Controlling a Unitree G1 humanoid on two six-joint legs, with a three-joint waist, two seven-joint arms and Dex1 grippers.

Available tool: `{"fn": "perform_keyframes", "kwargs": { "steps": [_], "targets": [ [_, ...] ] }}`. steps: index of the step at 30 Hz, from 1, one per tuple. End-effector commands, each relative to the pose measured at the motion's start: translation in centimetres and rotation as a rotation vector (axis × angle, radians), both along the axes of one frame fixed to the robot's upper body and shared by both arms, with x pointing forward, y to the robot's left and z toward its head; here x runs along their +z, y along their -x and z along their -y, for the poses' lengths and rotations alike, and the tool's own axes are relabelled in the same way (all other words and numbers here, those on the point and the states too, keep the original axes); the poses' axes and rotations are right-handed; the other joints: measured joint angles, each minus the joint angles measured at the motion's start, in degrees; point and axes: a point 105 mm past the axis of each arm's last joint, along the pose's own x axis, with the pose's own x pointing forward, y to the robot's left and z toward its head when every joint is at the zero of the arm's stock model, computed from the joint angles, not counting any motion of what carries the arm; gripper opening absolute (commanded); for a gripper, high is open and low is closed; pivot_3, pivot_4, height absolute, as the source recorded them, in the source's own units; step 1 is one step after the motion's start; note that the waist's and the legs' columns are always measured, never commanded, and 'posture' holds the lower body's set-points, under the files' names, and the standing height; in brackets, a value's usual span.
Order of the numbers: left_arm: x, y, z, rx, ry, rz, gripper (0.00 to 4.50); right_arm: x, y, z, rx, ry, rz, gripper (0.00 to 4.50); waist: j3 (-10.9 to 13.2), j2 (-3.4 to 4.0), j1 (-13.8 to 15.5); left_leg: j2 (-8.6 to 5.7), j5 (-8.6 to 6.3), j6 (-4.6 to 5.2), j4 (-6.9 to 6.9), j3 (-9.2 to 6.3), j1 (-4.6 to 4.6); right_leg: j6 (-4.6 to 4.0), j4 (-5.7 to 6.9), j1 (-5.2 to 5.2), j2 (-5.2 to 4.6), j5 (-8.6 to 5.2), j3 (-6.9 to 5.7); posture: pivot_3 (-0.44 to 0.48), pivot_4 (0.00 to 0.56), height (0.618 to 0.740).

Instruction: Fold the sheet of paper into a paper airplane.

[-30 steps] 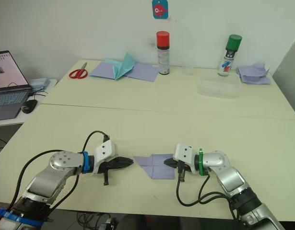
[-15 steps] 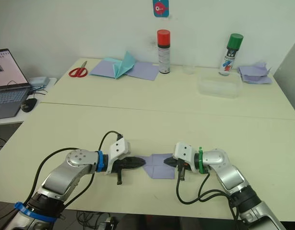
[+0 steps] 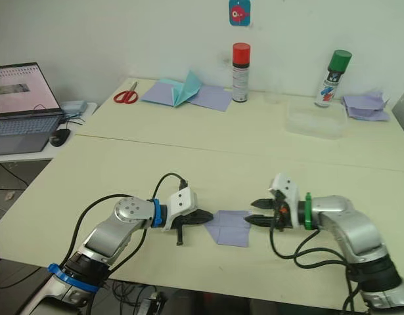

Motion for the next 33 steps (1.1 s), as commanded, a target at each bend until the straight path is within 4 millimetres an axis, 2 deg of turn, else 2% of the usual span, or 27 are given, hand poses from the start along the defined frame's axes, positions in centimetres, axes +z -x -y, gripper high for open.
{"fn": "perform_keyframes", "kwargs": {
  "steps": [1, 6, 15, 21, 28, 31, 33],
  "targets": [
    [-4.3, 1.5, 0.1, -0.002, -0.112, -0.123, 0.00, 0.4, 0.9, 0.4, -0.078, -0.007, -0.175, 3.77, 0.00, -0.01, 0.01, -0.06, 0.02, 0.07, 0.00, 0.00, -0.02, 0.05, -0.01, 0.01, -0.07, 0.02, 0.00, 0.000, 0.150, 0.740],
    [-4.5, 2.1, 0.6, -0.029, -0.109, -0.131, 0.00, -0.6, 1.2, -0.8, -0.188, -0.046, -0.395, 3.77, -0.01, 0.01, 0.05, -0.16, 0.12, 0.29, 0.01, 0.02, -0.06, 0.32, -0.04, 0.00, -0.23, 0.07, -0.02, 0.000, 0.150, 0.740],
    [-4.4, 2.3, 0.8, -0.023, -0.096, -0.131, 0.00, -3.1, 1.0, -2.8, -0.277, -0.086, -0.516, 3.77, -0.34, -0.19, 0.05, -0.25, 0.06, 0.51, 0.01, 0.07, -0.26, 0.65, -0.36, 0.00, -0.42, 0.04, -0.16, 0.000, 0.150, 0.740],
    [-4.6, 2.7, 0.6, -0.013, -0.090, -0.140, 0.00, -3.1, 0.8, -2.8, -0.320, -0.126, -0.574, 3.77, -0.51, -0.18, -0.52, -0.24, 0.09, 0.57, 0.01, 0.08, -0.24, 0.75, -0.39, 0.02, -0.42, 0.07, -0.14, 0.000, 0.150, 0.740],
    [-4.7, 2.8, 0.5, -0.007, -0.091, -0.139, 0.00, -2.6, 0.6, -5.2, -0.307, -0.257, -0.656, 3.77, -0.60, -0.16, -0.90, -0.22, 0.09, 0.57, -0.05, 0.08, -0.24, 0.76, -0.45, 0.02, -0.42, 0.06, -0.15, 0.000, 0.150, 0.740],
    [-4.6, 2.7, 0.4, -0.006, -0.095, -0.136, 0.00, -2.5, 0.2, -5.1, -0.326, -0.254, -0.662, 3.22, -0.59, -0.12, -0.94, -0.22, 0.09, 0.57, -0.06, 0.08, -0.25, 0.76, -0.47, -0.03, -0.42, 0.06, -0.14, 0.000, 0.150, 0.740],
    [-4.7, 2.7, 0.1, -0.004, -0.101, -0.135, 0.00, -2.5, 0.0, -5.1, -0.343, -0.253, -0.662, 2.54, -0.57, -0.09, -0.94, -0.22, 0.09, 0.57, -0.08, 0.08, -0.27, 0.76, -0.53, -0.04, -0.42, 0.06, -0.15, 0.000, 0.150, 0.740]
  ]
}}
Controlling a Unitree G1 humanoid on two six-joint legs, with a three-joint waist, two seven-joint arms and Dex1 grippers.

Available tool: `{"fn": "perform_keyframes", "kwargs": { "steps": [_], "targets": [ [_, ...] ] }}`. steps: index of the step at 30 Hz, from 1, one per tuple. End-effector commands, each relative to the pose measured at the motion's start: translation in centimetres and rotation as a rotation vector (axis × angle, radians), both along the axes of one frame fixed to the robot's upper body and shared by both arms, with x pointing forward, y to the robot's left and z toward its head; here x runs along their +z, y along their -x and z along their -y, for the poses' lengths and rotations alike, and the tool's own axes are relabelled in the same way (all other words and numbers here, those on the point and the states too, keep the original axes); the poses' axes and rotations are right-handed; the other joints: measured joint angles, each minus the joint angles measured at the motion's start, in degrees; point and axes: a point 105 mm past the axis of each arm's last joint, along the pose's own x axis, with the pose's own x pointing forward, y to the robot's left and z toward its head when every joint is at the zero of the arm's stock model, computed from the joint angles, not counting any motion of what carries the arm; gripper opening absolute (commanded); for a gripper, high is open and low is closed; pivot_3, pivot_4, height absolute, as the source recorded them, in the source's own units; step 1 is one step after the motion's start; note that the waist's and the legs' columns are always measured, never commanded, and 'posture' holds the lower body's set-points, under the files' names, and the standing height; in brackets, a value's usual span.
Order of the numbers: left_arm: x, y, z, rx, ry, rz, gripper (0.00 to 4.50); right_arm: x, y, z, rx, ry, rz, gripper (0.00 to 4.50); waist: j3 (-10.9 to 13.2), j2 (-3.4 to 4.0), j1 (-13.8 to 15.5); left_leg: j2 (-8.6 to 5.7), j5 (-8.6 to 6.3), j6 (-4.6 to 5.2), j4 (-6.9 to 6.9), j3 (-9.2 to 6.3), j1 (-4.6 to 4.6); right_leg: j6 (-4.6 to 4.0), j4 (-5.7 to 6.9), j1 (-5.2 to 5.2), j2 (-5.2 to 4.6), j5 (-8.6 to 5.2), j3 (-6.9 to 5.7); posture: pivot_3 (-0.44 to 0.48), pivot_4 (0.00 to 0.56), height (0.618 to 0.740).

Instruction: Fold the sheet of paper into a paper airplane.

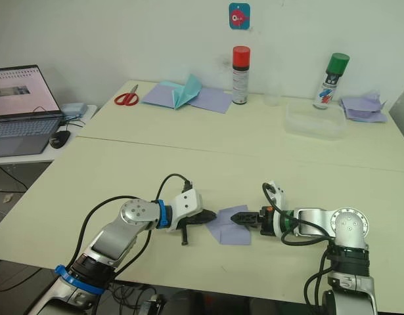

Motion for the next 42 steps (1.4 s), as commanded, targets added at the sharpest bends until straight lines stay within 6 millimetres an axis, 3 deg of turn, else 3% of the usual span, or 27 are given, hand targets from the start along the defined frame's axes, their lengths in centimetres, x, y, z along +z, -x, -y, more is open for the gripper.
{"fn": "perform_keyframes", "kwargs": {
  "steps": [1, 7, 14, 19, 23, 25, 28, 31, 35, 39, 42],
  "targets": [
    [-4.1, 2.1, -0.2, -0.019, -0.086, -0.150, 0.00, 0.5, 0.0, -0.9, 0.022, -0.031, -0.002, 2.20, 0.01, 0.04, 0.00, 0.00, 0.00, 0.00, -0.02, 0.00, -0.02, 0.00, -0.04, -0.01, 0.00, 0.00, -0.01, 0.000, 0.150, 0.740],
    [-4.1, 2.0, -0.6, -0.015, -0.096, -0.147, 0.00, 0.7, -0.2, -0.2, -0.014, -0.016, 0.003, 0.17, -0.11, 0.29, 0.01, -0.01, -0.01, 0.10, -0.09, -0.02, -0.60, 0.28, -0.47, -0.19, 0.02, 0.18, -0.04, 0.000, 0.150, 0.740],
    [-4.1, 1.9, -1.1, -0.009, -0.107, -0.145, 0.00, 1.6, -0.4, 0.0, -0.044, -0.039, 0.012, 0.07, -0.07, 0.34, 0.01, -0.01, -0.01, 0.12, -0.09, -0.03, -0.62, 0.28, -0.50, -0.21, 0.02, 0.17, -0.04, 0.000, 0.150, 0.740],
    [-3.6, 1.9, -1.6, -0.007, -0.084, -0.131, 0.00, 3.5, -0.5, -0.6, -0.006, -0.088, 0.101, 0.07, -0.04, 0.37, -0.02, -0.01, -0.03, 0.15, -0.10, -0.03, -0.68, 0.28, -0.56, -0.23, 0.02, 0.17, -0.04, 0.000, 0.150, 0.740],
    [-0.7, 1.2, -2.5, 0.037, 0.041, -0.075, 0.00, 6.1, -0.4, -1.4, 0.123, -0.008, 0.436, 0.07, 0.13, 0.61, -0.17, -0.01, -0.05, 0.17, -0.10, -0.01, -1.05, 0.29, -0.55, -0.60, 0.02, 0.17, -0.04, 0.000, 0.150, 0.740],
    [1.4, 1.1, -4.1, 0.055, 0.082, -0.041, 0.00, 7.6, -0.4, -2.1, 0.183, -0.041, 0.620, 0.07, 0.25, 0.51, -0.31, 0.03, -0.05, 0.17, -0.02, -0.07, -1.58, 0.31, -0.47, -1.16, 0.13, 0.20, -0.09, 0.000, 0.150, 0.740],
    [4.7, 1.4, -6.5, 0.073, 0.130, -0.027, 0.00, 8.9, 0.6, -3.3, 0.408, -0.025, 1.021, 0.07, 0.82, 0.42, -0.46, 0.15, -0.05, 0.16, -0.03, -0.25, -1.59, 0.31, -0.42, -1.18, 0.27, 0.20, -0.23, 0.000, 0.150, 0.740],
    [7.2, 1.3, -8.3, 0.077, 0.139, -0.020, 0.00, 7.9, 2.3, -4.6, 0.739, 0.022, 1.407, 0.07, 1.25, 0.37, -0.50, 0.15, -0.05, 0.16, -0.01, -0.29, -1.60, 0.31, -0.42, -1.21, 0.33, 0.19, -0.32, 0.000, 0.150, 0.740],
    [9.5, 0.9, -9.2, 0.062, 0.131, 0.005, 0.00, 6.1, 1.9, -6.2, 0.990, 0.067, 1.770, 0.07, 1.66, 0.35, -0.74, 0.11, -0.04, 0.14, 0.11, -0.21, -1.59, 0.31, -0.40, -1.17, 0.36, 0.19, -0.29, 0.000, 0.150, 0.740],
    [10.0, 1.2, -8.0, 0.011, 0.131, 0.013, 0.00, 4.2, 0.9, -7.0, 1.126, 0.133, 2.020, 0.07, 1.87, 0.19, -1.16, 0.03, -0.02, 0.12, 0.24, -0.05, -1.56, 0.29, -0.31, -1.15, 0.39, 0.26, -0.27, 0.000, 0.150, 0.740],
    [9.3, 1.9, -6.3, -0.032, 0.144, -0.010, 0.00, 3.2, 0.5, -7.3, 1.167, 0.139, 2.099, 0.07, 1.97, 0.08, -1.07, 0.05, 0.02, 0.05, 0.27, -0.09, -1.56, 0.03, -0.26, -1.13, 0.27, 0.40, -0.19, 0.000, 0.150, 0.740]
  ]
}}
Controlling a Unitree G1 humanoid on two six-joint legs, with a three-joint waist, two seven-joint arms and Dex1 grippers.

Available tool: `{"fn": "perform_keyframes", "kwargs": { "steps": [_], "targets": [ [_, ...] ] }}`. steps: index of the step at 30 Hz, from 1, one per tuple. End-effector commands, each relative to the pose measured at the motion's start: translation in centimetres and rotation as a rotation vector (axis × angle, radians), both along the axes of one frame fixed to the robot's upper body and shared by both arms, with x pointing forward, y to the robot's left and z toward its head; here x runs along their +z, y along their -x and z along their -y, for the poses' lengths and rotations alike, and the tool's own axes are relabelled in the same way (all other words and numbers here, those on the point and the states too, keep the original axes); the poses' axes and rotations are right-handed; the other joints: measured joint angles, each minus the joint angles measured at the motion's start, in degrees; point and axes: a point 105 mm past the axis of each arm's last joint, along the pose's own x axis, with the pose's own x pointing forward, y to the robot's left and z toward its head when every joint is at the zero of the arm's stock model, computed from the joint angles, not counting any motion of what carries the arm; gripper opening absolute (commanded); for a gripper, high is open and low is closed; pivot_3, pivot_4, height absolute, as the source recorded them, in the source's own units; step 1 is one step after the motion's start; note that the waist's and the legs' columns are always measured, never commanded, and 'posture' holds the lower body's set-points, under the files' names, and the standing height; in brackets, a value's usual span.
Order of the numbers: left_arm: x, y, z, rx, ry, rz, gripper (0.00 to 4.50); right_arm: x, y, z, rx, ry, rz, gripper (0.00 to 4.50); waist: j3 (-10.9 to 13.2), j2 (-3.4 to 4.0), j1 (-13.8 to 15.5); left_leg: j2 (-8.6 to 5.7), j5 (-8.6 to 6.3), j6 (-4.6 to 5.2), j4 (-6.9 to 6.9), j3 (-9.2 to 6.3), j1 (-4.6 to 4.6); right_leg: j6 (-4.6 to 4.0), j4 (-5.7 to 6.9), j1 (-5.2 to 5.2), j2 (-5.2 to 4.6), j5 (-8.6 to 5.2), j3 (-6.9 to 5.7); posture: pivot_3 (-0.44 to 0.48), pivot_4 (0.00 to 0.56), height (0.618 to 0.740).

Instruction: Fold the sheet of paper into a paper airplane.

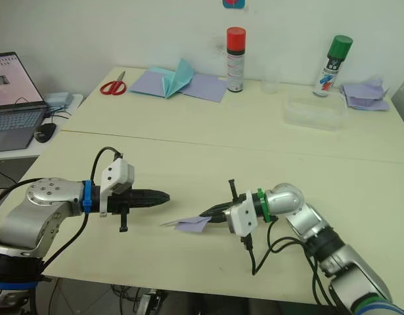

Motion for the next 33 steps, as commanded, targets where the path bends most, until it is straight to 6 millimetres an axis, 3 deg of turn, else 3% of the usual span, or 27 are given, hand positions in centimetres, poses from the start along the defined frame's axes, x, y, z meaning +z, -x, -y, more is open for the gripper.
{"fn": "perform_keyframes", "kwargs": {
  "steps": [1, 5, 7, 9, 17, 19, 24, 26, 30, 33],
  "targets": [
    [-0.4, 1.1, 2.6, -0.092, 0.011, -0.002, 0.00, -0.8, 0.2, -0.1, 0.071, -0.001, 0.118, 0.07, 0.01, -0.01, 0.02, 0.00, 0.03, -0.05, 0.00, -0.01, 0.00, -0.01, 0.04, 0.00, -0.10, 0.00, 0.00, 0.000, 0.150, 0.740],
    [-4.2, 1.5, 3.9, -0.119, -0.054, -0.043, 0.00, -1.9, 0.4, 0.4, 0.093, 0.020, 0.106, 0.07, 0.01, -0.02, -0.09, -0.02, 0.17, -0.29, 0.04, 0.02, 0.17, -0.02, 0.49, -0.01, -0.14, 0.00, 0.06, 0.000, 0.150, 0.740],
    [-5.8, 1.7, 4.0, -0.132, -0.098, -0.059, 0.00, -2.3, 0.6, 0.9, 0.099, 0.043, 0.089, 0.49, 0.03, -0.02, -0.14, -0.01, 0.20, -0.33, 0.05, 0.05, 0.33, -0.13, 0.75, 0.00, -0.14, -0.07, 0.08, 0.000, 0.150, 0.740],
    [-6.8, 1.8, 3.9, -0.142, -0.132, -0.066, 0.00, -2.4, 0.7, 1.7, 0.096, 0.069, 0.078, 1.03, 0.03, -0.02, -0.14, 0.07, 0.19, -0.32, 0.03, 0.03, 0.44, -0.23, 0.86, 0.02, -0.08, -0.13, 0.05, 0.000, 0.150, 0.740],
    [-8.8, 1.9, 4.5, -0.153, -0.163, -0.094, 0.00, -2.1, 1.1, 6.4, 0.036, 0.192, 0.016, 3.97, 0.03, 0.01, -0.05, 0.02, 0.18, -0.28, 0.03, 0.06, 1.00, -0.24, 0.89, 0.54, -0.15, -0.12, 0.07, 0.000, 0.150, 0.740],
    [-9.3, 1.8, 4.6, -0.149, -0.168, -0.096, 0.00, -1.7, 1.3, 7.3, 0.001, 0.215, -0.033, 4.46, 0.00, 0.07, 0.08, 0.02, 0.18, -0.28, 0.03, 0.03, 1.00, -0.24, 0.89, 0.57, -0.16, -0.12, 0.05, 0.000, 0.150, 0.740],
    [-10.0, 2.0, 4.9, -0.131, -0.157, -0.110, 0.00, 1.4, 1.2, 5.2, -0.160, 0.022, -0.392, 4.46, -0.01, 0.07, -0.03, 0.03, 0.18, -0.28, 0.03, 0.01, 1.22, -0.23, 0.91, 0.81, -0.19, -0.12, 0.06, 0.000, 0.150, 0.740],
    [-10.2, 2.2, 4.9, -0.123, -0.159, -0.119, 0.00, 2.5, 0.9, 3.6, -0.215, -0.069, -0.550, 4.09, -0.03, 0.08, -0.03, 0.05, 0.18, -0.28, 0.00, 0.00, 1.42, -0.23, 0.91, 1.01, -0.20, -0.12, 0.05, 0.000, 0.150, 0.740],
    [-10.4, 2.2, 4.5, -0.093, -0.161, -0.131, 0.00, 2.0, 0.6, 1.3, -0.310, -0.067, -0.706, 2.75, -0.12, 0.05, 0.13, 0.01, 0.18, -0.28, 0.00, 0.00, 1.50, -0.23, 0.91, 1.08, -0.25, -0.12, 0.03, 0.000, 0.150, 0.740],
    [-10.6, 2.1, 4.0, -0.067, -0.175, -0.141, 0.00, -0.9, 0.9, 0.4, -0.391, 0.061, -0.800, 1.70, -0.13, 0.04, 0.19, -0.01, 0.17, -0.27, 0.00, 0.02, 1.49, -0.23, 0.89, 1.06, -0.25, -0.12, 0.03, 0.000, 0.150, 0.740]
  ]
}}
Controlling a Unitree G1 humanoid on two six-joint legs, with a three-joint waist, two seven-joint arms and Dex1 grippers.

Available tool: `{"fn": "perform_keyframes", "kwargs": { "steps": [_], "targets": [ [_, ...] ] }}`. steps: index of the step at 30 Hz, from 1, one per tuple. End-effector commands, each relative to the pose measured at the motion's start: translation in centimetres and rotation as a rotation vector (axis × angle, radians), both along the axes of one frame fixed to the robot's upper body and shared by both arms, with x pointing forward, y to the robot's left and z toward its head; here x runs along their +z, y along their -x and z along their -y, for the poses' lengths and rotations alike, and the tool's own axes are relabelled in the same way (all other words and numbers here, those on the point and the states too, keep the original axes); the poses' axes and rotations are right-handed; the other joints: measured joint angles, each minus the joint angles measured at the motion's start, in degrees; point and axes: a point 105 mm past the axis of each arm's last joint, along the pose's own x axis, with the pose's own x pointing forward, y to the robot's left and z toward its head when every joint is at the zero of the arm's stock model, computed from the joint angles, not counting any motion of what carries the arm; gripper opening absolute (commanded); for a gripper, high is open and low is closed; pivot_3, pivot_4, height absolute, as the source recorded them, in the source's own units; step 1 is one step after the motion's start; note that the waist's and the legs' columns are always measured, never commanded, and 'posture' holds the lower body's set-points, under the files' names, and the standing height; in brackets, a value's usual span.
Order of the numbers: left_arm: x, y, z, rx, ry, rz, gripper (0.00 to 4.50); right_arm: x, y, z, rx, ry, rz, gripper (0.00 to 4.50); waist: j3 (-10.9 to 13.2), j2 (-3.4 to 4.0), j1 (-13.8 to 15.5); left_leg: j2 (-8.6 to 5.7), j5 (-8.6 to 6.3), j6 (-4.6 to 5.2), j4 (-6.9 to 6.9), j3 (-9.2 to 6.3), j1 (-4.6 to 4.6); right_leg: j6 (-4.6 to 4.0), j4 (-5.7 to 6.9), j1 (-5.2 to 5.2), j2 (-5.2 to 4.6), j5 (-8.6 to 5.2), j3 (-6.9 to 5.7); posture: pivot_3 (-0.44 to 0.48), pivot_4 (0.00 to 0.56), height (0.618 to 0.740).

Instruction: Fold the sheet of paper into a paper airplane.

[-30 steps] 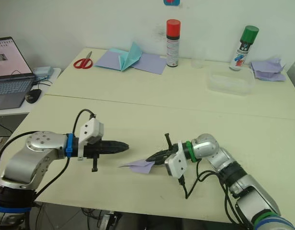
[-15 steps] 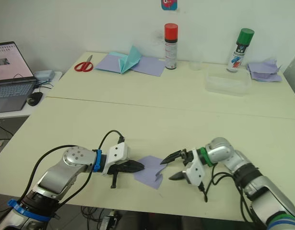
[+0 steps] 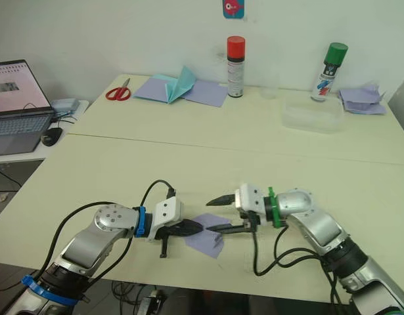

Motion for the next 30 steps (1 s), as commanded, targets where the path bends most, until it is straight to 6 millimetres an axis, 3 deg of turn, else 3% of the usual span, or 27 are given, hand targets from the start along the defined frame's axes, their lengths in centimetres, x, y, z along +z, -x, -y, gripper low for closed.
{"fn": "perform_keyframes", "kwargs": {
  "steps": [1, 4, 5, 11, 18, 23, 30],
  "targets": [
    [-2.6, 0.8, -1.4, 0.053, -0.087, -0.095, 0.00, -2.3, 0.3, -0.5, -0.046, 0.128, -0.112, 1.30, 0.00, 0.00, 0.01, -0.01, 0.00, 0.00, 0.00, 0.00, 0.00, 0.00, 0.00, -0.02, 0.00, 0.00, 0.00, 0.000, 0.150, 0.740],
    [-2.9, 1.0, -2.1, 0.065, -0.106, -0.105, 0.00, -4.0, 0.7, -0.3, -0.052, 0.198, -0.179, 0.17, 0.00, 0.00, -0.19, 0.00, 0.00, 0.00, -0.04, 0.02, -0.02, 0.00, 0.01, -0.07, 0.02, 0.00, 0.00, 0.000, 0.150, 0.740],
    [-2.9, 1.1, -2.3, 0.070, -0.111, -0.107, 0.00, -4.5, 0.9, -0.1, -0.049, 0.227, -0.194, 0.04, 0.00, 0.01, -0.27, 0.01, 0.00, 0.00, -0.05, 0.02, -0.02, 0.01, 0.00, -0.08, 0.04, 0.00, 0.01, 0.000, 0.150, 0.740],
    [-3.1, 1.2, -3.8, 0.122, -0.135, -0.113, 0.00, -6.5, 2.5, 1.7, 0.003, 0.379, -0.241, 0.04, -0.25, 0.03, -0.60, 0.06, 0.00, 0.00, -0.11, 0.03, 0.01, 0.03, 0.00, -0.10, 0.11, -0.02, 0.01, 0.000, 0.150, 0.740],
    [-3.0, 1.6, -5.5, 0.194, -0.133, -0.116, 0.00, -7.7, 1.9, 2.3, -0.028, 0.428, -0.201, 0.04, -0.73, 0.01, -0.76, 0.16, -0.01, -0.01, -0.25, 0.08, 0.29, 0.25, 0.00, 0.03, 0.19, -0.18, 0.06, 0.000, 0.150, 0.740],
    [-3.1, 2.2, -7.1, 0.301, -0.093, -0.131, 0.00, -7.7, 1.0, 1.8, -0.053, 0.403, -0.128, 0.04, -1.08, -0.17, -1.50, 0.39, -0.01, -0.01, -0.33, 0.10, 0.45, 0.20, 0.00, 0.07, 0.35, -0.22, 0.05, 0.000, 0.150, 0.740],
    [-3.1, 1.9, -6.1, 0.356, 0.010, -0.132, 0.00, -6.1, -0.3, 2.3, -0.152, 0.300, -0.174, 0.04, -1.30, -0.02, -1.41, 0.55, 0.00, -0.02, -0.31, 0.12, 0.59, 0.01, 0.04, 0.08, 0.48, -0.31, 0.00, 0.000, 0.150, 0.740]
  ]
}}
